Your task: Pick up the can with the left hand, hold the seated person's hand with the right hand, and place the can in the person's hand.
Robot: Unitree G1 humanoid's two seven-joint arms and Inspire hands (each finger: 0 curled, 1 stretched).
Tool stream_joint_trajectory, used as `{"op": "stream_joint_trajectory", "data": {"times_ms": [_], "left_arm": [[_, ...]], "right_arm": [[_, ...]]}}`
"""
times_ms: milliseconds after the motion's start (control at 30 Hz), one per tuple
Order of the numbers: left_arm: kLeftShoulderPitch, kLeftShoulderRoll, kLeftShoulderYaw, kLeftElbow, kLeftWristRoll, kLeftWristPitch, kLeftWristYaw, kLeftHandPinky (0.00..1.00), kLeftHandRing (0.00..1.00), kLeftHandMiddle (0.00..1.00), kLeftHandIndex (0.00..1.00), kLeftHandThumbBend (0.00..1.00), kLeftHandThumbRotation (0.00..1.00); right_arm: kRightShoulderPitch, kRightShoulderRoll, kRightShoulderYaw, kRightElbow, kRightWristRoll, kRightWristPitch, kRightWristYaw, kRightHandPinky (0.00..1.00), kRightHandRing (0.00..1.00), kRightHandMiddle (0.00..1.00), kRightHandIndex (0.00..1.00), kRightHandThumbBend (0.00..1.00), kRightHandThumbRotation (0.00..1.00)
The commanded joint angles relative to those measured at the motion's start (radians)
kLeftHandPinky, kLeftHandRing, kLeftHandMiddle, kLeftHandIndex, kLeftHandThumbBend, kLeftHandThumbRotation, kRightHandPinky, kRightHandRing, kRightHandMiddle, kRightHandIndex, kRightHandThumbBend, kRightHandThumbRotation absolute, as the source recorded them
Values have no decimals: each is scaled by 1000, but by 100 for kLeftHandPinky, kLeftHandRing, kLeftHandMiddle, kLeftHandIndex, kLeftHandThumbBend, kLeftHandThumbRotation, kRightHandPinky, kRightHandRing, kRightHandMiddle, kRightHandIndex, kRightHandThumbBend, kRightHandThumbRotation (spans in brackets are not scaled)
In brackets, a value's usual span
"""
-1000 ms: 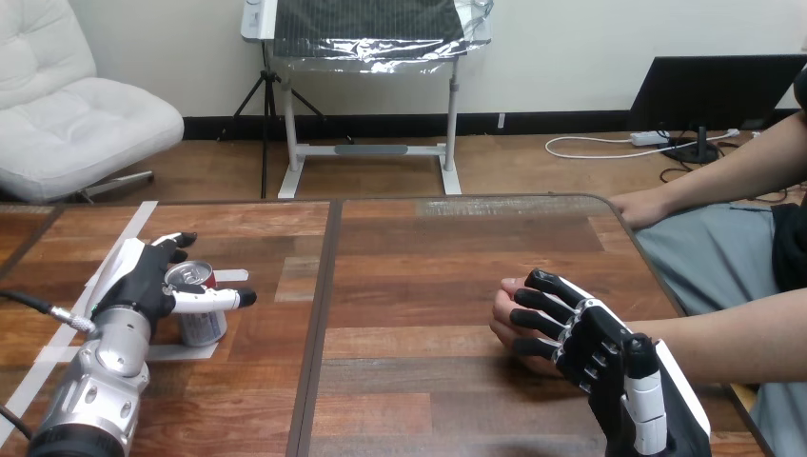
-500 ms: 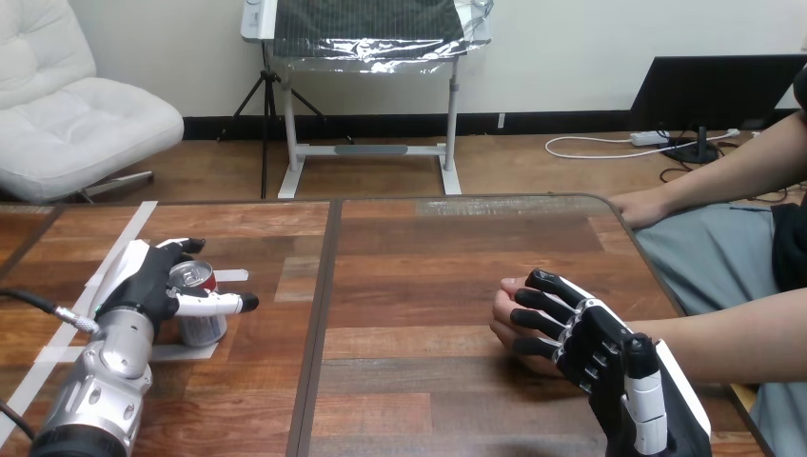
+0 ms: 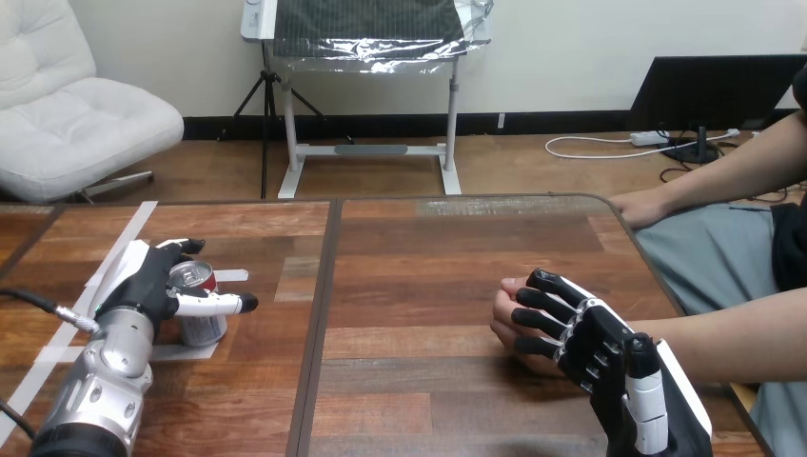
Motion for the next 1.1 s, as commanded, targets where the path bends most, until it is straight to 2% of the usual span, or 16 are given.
{"op": "stream_joint_trajectory", "data": {"times_ms": [0, 333, 767, 1067], "left_arm": [[-83, 12, -14, -5, 17, 10, 4, 74, 86, 88, 86, 82, 19], [-80, 15, -12, -12, 8, 21, 1, 73, 86, 88, 86, 81, 15], [-81, 15, -10, -5, 1, 24, -3, 59, 77, 82, 86, 81, 10], [-85, 17, -16, -6, 6, 41, -12, 62, 80, 84, 86, 81, 9]], "right_arm": [[-51, 5, -11, -14, 11, -33, -1, 74, 81, 83, 84, 100, 96], [-49, 4, -11, -11, 5, -40, -4, 74, 81, 83, 84, 100, 96], [-49, 3, -12, -5, 17, -41, 5, 74, 81, 83, 84, 99, 96], [-50, 3, -13, -7, 18, -37, 4, 73, 81, 83, 84, 99, 96]]}}
